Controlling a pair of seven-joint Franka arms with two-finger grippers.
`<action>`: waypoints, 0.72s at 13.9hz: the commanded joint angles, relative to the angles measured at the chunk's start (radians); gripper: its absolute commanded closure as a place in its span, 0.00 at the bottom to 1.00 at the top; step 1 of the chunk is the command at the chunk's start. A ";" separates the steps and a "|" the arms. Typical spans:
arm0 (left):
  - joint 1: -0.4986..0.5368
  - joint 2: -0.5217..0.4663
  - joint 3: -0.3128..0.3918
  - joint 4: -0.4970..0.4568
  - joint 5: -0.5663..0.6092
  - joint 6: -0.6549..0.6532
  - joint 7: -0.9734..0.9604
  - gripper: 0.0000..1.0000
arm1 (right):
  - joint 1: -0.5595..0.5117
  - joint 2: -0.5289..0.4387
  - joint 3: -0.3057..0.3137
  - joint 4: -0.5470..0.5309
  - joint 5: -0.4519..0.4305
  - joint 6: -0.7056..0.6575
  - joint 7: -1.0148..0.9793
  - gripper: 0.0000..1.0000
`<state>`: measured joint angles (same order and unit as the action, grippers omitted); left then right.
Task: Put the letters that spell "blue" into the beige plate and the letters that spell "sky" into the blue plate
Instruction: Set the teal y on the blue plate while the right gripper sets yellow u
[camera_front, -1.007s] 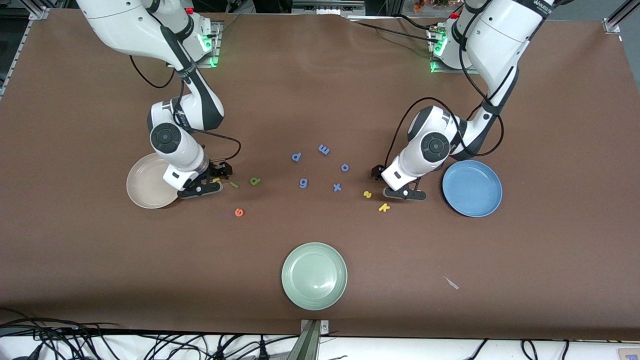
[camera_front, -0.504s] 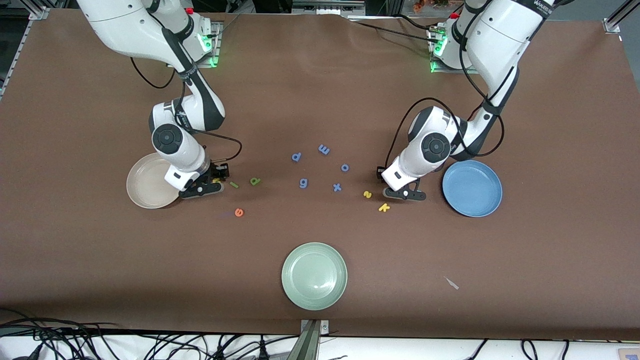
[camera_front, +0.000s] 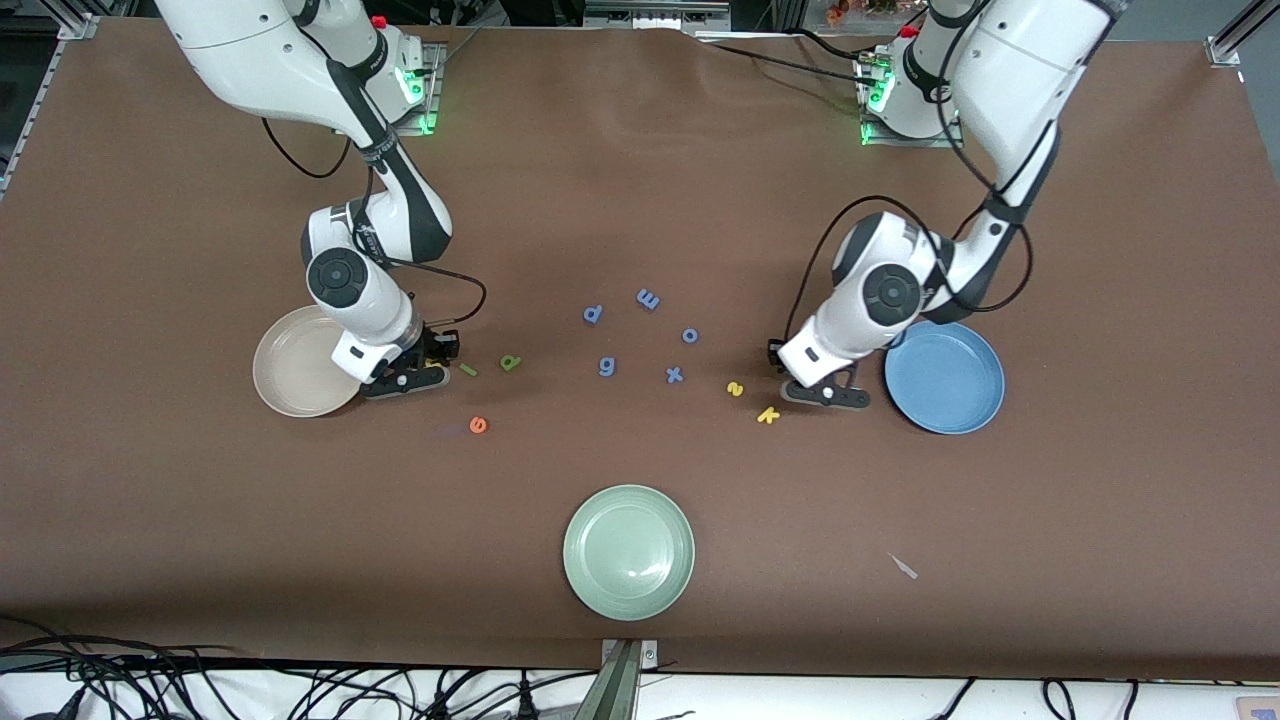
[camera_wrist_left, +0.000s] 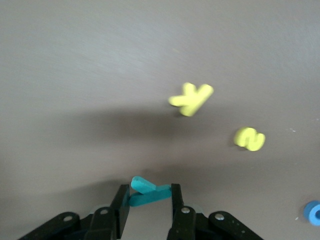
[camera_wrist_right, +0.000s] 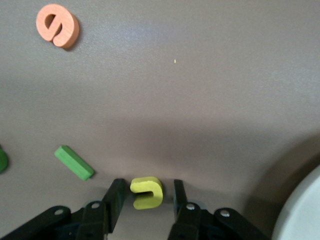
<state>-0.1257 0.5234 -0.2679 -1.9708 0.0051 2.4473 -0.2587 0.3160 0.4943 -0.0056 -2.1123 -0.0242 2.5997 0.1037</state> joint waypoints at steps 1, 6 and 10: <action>0.118 -0.123 -0.004 -0.031 0.016 -0.128 0.172 0.97 | -0.002 0.020 0.013 0.003 0.012 0.028 0.005 0.68; 0.287 -0.138 -0.002 -0.120 0.024 -0.143 0.395 0.95 | -0.002 0.017 0.013 0.017 0.012 0.019 -0.008 0.84; 0.307 -0.123 -0.002 -0.109 0.024 -0.140 0.427 0.26 | -0.012 -0.023 -0.010 0.090 0.012 -0.155 -0.062 0.84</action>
<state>0.1826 0.4066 -0.2595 -2.0792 0.0051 2.2970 0.1627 0.3145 0.4920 -0.0051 -2.0737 -0.0242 2.5431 0.0951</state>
